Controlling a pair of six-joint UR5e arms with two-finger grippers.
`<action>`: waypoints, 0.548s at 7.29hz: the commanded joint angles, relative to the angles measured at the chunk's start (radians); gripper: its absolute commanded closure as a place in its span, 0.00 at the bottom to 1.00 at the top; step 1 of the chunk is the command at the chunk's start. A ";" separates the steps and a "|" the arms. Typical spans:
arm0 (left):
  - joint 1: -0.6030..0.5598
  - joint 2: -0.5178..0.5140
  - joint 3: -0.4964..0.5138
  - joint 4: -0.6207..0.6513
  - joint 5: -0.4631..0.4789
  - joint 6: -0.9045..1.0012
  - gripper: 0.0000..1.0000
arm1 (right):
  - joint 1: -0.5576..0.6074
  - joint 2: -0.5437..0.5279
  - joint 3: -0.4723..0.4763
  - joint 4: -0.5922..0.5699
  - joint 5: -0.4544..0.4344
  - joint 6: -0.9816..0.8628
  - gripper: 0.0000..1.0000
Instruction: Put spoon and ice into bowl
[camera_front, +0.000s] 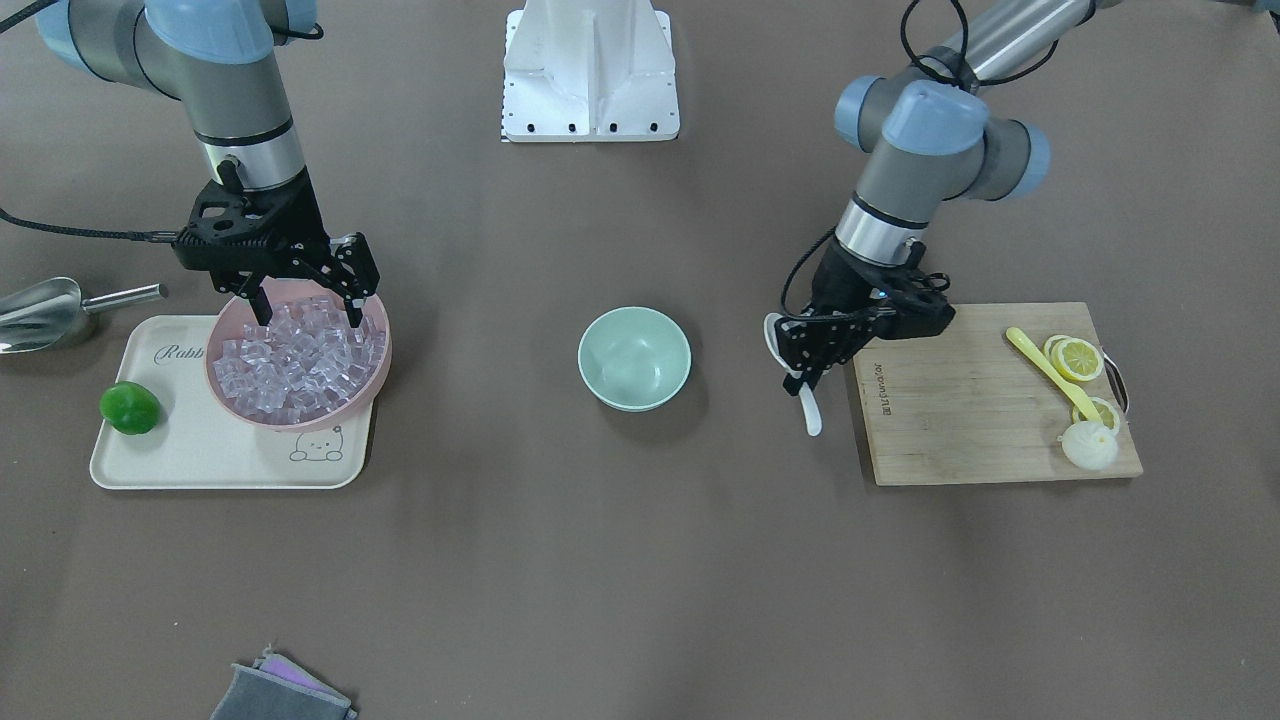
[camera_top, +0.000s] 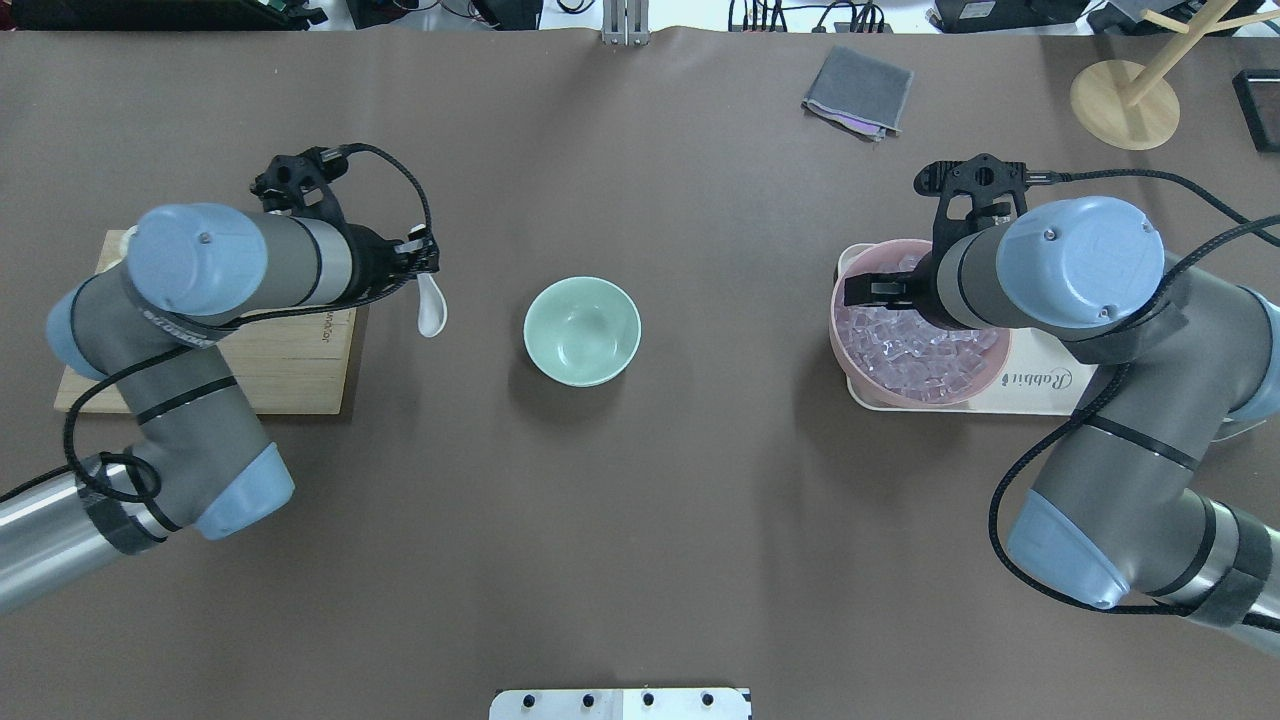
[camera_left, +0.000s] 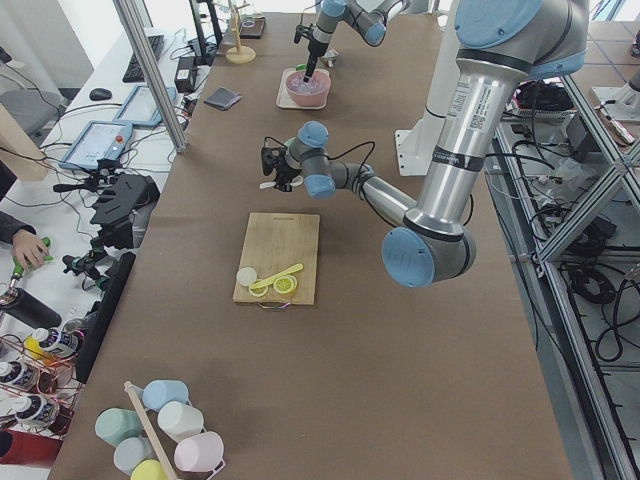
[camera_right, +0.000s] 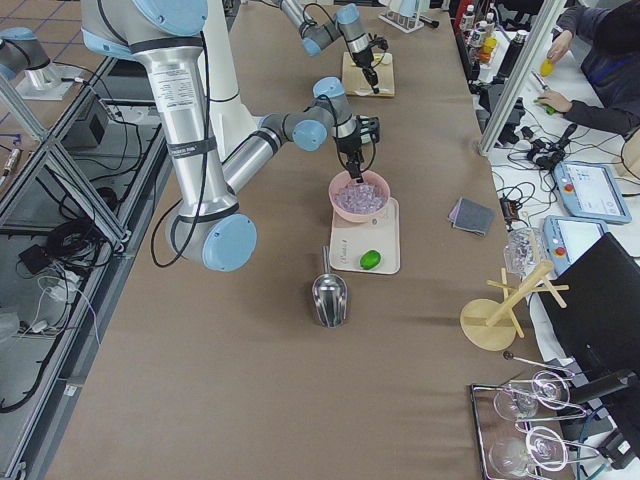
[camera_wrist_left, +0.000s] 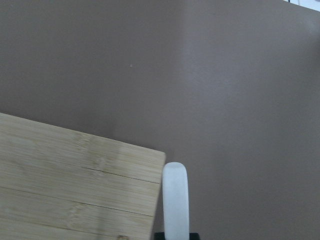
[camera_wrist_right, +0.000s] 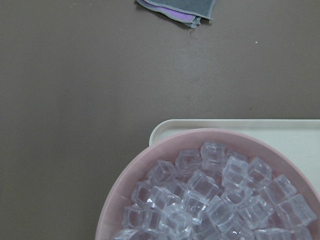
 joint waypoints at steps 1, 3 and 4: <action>0.081 -0.122 0.007 0.115 0.082 -0.079 1.00 | -0.001 -0.003 -0.010 0.012 -0.003 -0.045 0.00; 0.098 -0.165 0.013 0.177 0.117 -0.137 1.00 | -0.003 -0.001 -0.023 0.034 -0.003 -0.085 0.00; 0.142 -0.182 0.018 0.207 0.190 -0.148 1.00 | -0.003 -0.001 -0.051 0.085 -0.003 -0.090 0.00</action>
